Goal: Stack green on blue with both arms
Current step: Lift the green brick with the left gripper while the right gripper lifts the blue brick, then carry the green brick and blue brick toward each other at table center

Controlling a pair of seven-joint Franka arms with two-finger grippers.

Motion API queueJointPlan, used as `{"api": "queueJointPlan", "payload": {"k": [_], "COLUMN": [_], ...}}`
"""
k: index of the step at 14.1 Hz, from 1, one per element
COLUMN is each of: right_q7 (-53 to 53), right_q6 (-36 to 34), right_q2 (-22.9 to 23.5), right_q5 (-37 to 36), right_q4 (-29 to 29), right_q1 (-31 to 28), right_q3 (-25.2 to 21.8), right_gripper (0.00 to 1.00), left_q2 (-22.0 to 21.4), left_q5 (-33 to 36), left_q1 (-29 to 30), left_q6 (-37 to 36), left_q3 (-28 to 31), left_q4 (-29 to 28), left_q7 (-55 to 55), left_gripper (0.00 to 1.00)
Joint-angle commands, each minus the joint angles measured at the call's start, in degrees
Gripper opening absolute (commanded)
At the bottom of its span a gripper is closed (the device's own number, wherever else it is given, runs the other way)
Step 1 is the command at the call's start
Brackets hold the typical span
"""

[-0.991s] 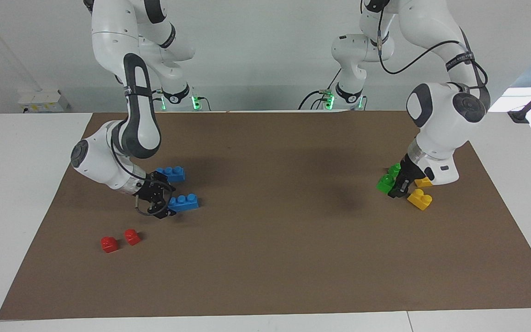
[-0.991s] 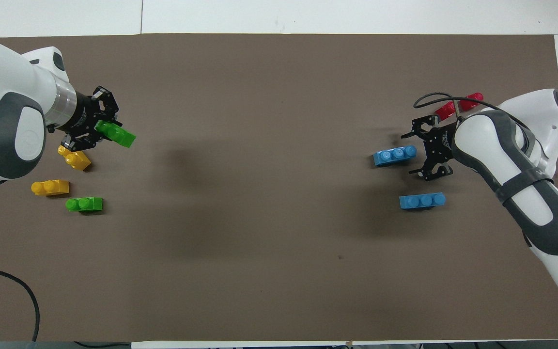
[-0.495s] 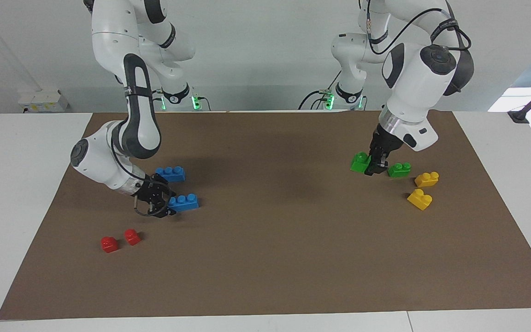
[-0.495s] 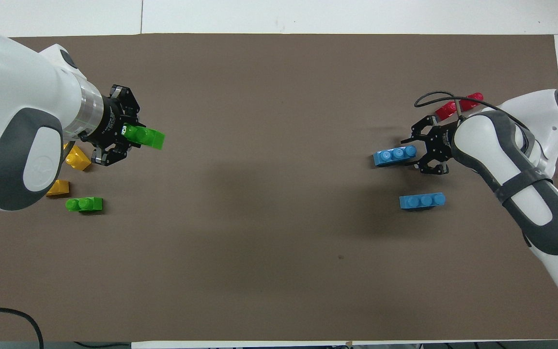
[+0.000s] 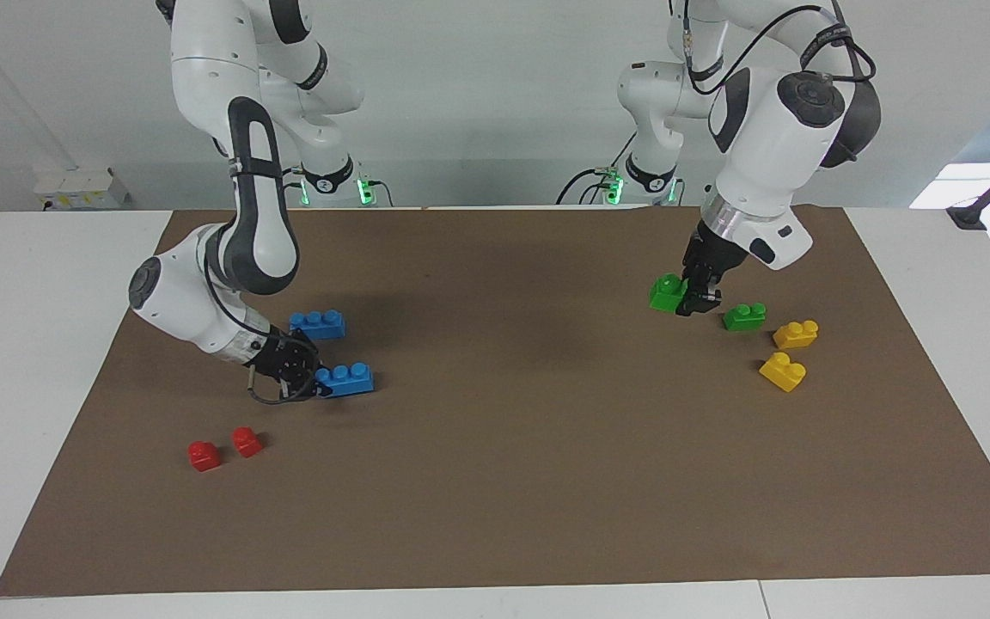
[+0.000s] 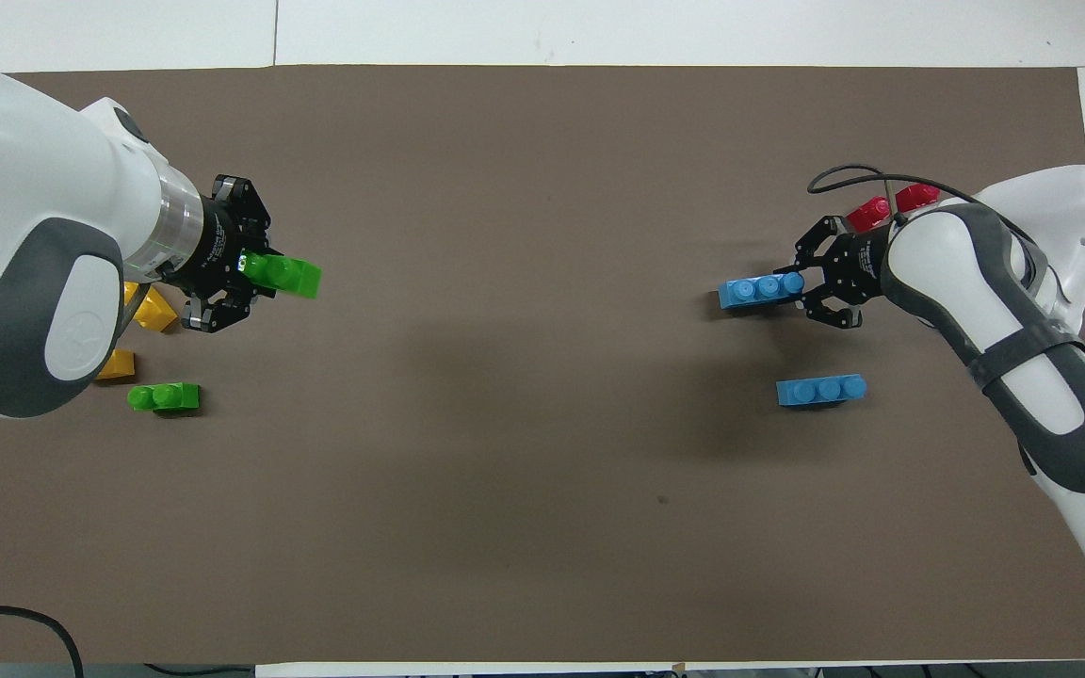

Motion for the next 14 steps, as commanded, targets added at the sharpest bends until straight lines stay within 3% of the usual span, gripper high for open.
{"api": "queueJointPlan", "payload": {"k": [1,6,12,14], "right_q7": [10.4,20.9,33.5,35.9], "right_q6": [-0.9,-0.2,12.6,15.9], "right_q2": [-0.8,-2.7,-2.7,-2.3], "right_q5": [1.2,1.3,1.3,1.3], "right_q4": [2.3,2.6,-0.6,-1.7], "right_q1": [4.8,14.4,25.2,27.8], "right_q3": [0.1,0.1,0.1,0.0], "right_gripper": [0.00,0.00,0.00,0.00], "left_q2": [-1.8,-1.4,-1.7,-1.5], "left_q5": [0.1,0.1,0.1,0.1], "left_q1": [0.1,2.8,1.8,0.1], "left_q6": [1.8,4.9,4.1,4.7], "left_q3": [0.7,1.1,1.0,1.0], "left_q4": [-3.0,-3.7,-5.1,-6.4], "left_q7": [-1.0,-0.2,-1.9,-10.0], "left_gripper": [0.00,0.00,0.00,0.00]}}
